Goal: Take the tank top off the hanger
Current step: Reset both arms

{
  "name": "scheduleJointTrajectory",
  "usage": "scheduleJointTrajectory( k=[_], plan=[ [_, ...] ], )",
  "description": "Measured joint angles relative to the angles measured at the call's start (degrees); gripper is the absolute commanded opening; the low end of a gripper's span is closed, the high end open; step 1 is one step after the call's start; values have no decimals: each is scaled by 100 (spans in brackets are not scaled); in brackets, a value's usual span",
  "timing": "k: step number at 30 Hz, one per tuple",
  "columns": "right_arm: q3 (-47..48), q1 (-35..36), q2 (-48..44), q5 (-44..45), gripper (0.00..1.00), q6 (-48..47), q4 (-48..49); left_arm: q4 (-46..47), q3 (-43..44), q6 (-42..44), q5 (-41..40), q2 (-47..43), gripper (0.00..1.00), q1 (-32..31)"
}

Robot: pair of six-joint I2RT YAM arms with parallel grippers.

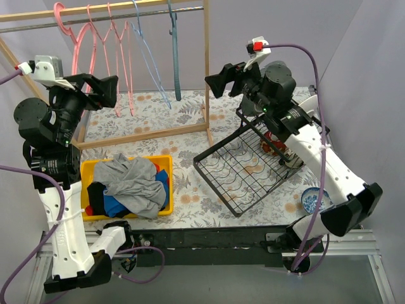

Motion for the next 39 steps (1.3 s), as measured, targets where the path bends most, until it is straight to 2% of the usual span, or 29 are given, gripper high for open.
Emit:
scheduleJointTrajectory(
  k=[10, 18, 39],
  plan=[
    [-988, 0, -1416, -599, 99, 417, -802, 0, -817, -376, 979, -553, 98, -269],
    [-2221, 0, -2514, -1034, 98, 778, -516, 136, -1493, -826, 1633, -1067, 98, -415],
    [-2389, 0, -2706, -1434, 99, 1143, -348, 153, -1635, -1029, 1716, -1419, 98, -437]
  ],
)
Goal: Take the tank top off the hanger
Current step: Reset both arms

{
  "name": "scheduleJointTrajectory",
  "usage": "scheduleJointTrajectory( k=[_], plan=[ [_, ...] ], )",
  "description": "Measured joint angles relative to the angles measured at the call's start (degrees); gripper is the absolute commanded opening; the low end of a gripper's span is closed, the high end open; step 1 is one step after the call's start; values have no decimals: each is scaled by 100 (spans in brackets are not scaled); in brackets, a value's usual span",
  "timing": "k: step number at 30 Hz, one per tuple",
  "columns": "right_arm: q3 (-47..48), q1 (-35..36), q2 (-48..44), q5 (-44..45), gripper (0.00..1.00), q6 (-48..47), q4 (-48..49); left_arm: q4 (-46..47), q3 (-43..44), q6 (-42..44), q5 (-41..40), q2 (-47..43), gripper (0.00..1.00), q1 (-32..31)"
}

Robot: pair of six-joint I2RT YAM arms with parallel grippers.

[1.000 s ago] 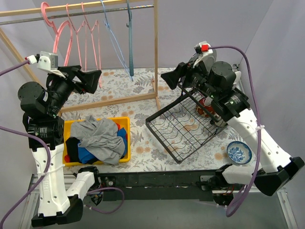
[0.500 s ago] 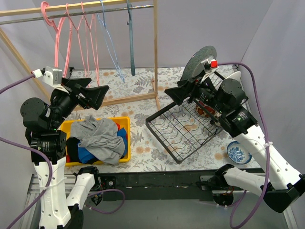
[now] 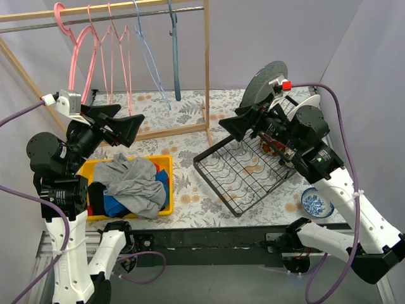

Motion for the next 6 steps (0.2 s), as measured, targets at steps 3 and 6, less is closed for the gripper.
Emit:
scheduleJointTrajectory(
  k=[3, 6],
  plan=[
    [0, 0, 0, -7, 98, 24, 4, 0, 0, 0, -2, 2, 98, 0],
    [0, 0, 0, -24, 99, 39, 2, 0, 0, 0, -2, 4, 98, 0]
  ],
)
